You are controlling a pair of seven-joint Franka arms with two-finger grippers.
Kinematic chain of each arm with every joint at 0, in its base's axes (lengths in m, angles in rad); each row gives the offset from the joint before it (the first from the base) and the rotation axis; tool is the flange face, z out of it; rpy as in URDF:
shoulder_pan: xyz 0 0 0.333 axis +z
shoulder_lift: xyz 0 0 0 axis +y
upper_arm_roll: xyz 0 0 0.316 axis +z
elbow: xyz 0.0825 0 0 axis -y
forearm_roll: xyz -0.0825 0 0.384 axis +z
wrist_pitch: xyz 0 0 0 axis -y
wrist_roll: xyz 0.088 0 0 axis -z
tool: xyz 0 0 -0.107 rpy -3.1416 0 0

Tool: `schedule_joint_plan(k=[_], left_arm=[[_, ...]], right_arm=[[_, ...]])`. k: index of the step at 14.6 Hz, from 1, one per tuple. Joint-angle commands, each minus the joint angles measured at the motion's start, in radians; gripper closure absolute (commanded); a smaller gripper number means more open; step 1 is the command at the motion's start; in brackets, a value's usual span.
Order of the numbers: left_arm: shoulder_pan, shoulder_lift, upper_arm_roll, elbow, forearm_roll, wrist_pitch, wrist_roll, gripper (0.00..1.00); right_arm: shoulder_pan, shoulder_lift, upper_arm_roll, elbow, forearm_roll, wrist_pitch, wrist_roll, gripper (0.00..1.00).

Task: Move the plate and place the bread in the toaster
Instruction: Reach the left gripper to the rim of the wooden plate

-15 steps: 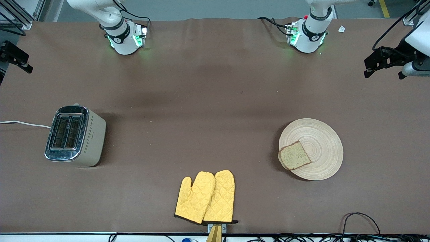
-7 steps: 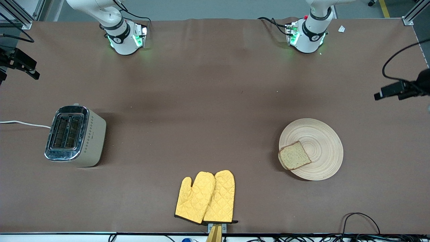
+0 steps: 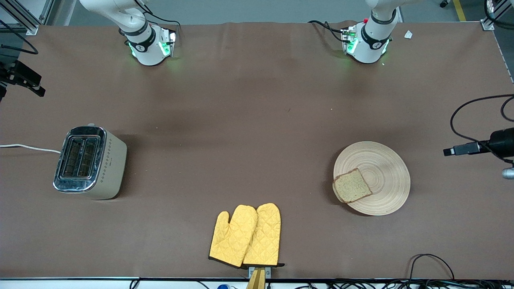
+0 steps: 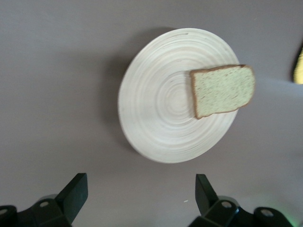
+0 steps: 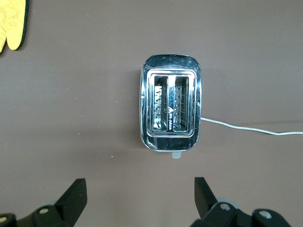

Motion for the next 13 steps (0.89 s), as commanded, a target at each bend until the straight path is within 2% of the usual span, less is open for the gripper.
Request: schedule_joint_plan(k=[1,3,5,8,13], left_arm=[[0.044,0.109,-0.004,0.032,-0.1,0.015,0.117,0.0],[0.07,0.176,-0.004,0.032,-0.172,0.069,0.233,0.03],[0.085,0.247,-0.004,0.032,-0.261,0.074,0.345,0.12],[0.087,0.309,-0.004,0.034,-0.329,0.074,0.416,0.24],[0.09,0.373,-0.004,0.032,-0.394,0.074,0.46,0.38]], right_arm=[[-0.091,-0.003,0.085,-0.004,0.009,-0.024,-0.023,0.0],[-0.117,-0.003,0.114,-0.003,0.009,-0.025,-0.023,0.0],[-0.163,-0.003,0.167,-0.002,0.009,-0.024,-0.023,0.0],[-0.159,0.0,0.169,0.002,0.009,-0.012,-0.019,0.0],[-0.142,-0.002,0.168,0.001,0.009,-0.027,-0.014,0.0]])
